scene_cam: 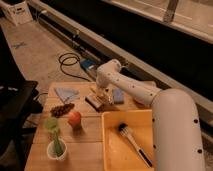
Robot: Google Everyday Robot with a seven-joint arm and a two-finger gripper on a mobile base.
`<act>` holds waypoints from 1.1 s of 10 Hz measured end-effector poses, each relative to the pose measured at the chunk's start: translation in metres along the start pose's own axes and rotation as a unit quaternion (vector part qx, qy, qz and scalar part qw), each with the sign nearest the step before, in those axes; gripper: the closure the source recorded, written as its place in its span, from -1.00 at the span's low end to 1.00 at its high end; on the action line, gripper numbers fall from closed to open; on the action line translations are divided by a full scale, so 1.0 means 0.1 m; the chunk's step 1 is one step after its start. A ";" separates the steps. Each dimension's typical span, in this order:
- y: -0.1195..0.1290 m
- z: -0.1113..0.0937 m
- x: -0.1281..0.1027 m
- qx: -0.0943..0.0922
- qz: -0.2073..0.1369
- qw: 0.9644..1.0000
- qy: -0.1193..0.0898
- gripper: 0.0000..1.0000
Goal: Place banana in tray
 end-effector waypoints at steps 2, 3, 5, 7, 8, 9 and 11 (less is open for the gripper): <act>-0.03 0.05 0.01 -0.001 0.000 1.000 0.000 -0.30; -0.04 0.08 0.02 -0.003 0.000 1.000 0.000 -0.30; -0.03 0.14 0.02 -0.008 0.000 1.000 0.003 -0.30; 0.02 0.24 0.08 -0.019 0.004 1.000 0.010 -0.30; 0.04 0.27 0.10 -0.022 0.005 1.000 0.012 -0.30; 0.07 0.31 0.12 -0.028 0.007 0.999 0.015 -0.30; 0.11 0.36 0.15 -0.036 0.009 0.999 0.018 -0.14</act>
